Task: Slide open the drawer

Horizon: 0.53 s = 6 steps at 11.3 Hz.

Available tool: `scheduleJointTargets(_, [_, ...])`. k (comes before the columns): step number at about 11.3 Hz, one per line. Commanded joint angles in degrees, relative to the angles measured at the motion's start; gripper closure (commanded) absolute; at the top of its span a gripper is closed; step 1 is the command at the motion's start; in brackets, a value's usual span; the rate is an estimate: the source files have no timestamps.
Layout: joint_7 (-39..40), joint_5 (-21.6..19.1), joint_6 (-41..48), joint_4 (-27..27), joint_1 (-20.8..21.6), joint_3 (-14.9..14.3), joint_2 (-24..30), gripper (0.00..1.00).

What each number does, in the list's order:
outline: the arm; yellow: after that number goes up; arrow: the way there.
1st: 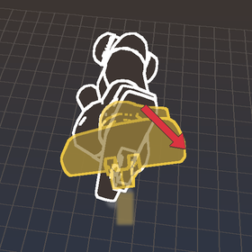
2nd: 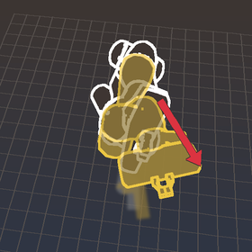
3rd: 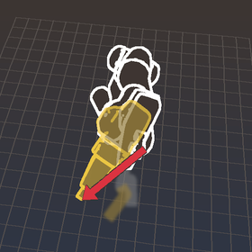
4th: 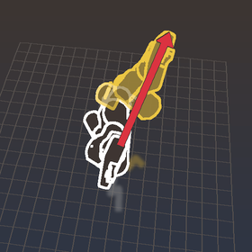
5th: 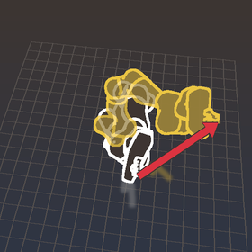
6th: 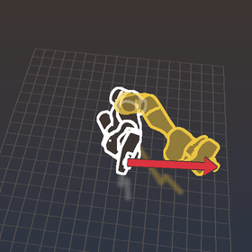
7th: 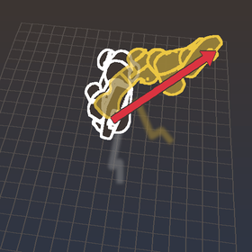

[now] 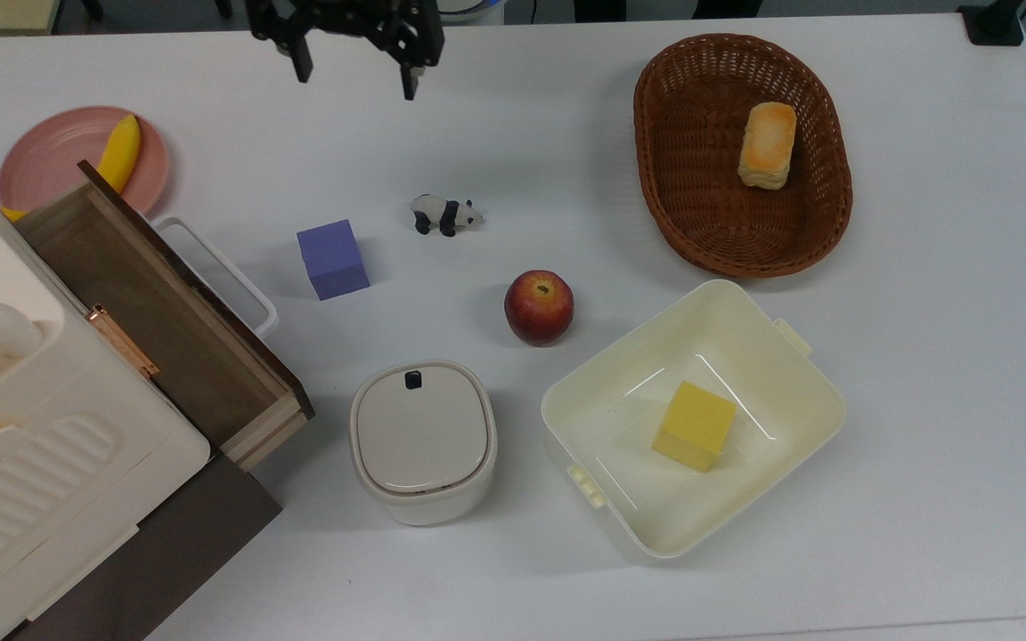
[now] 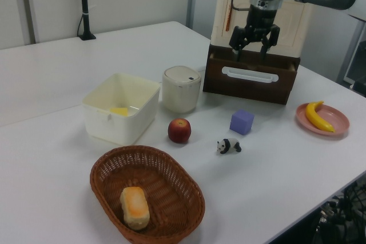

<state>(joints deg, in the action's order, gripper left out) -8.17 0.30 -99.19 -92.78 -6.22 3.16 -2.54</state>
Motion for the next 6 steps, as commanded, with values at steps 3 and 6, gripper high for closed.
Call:
scheduleJointTargets(3, [-1.5,-0.8,1.0,-0.6,6.1,-6.1,1.5,0.0])
scheduleJointTargets(6, [1.6,-1.0,2.0,-0.6,5.9,-6.2,2.4,0.0])
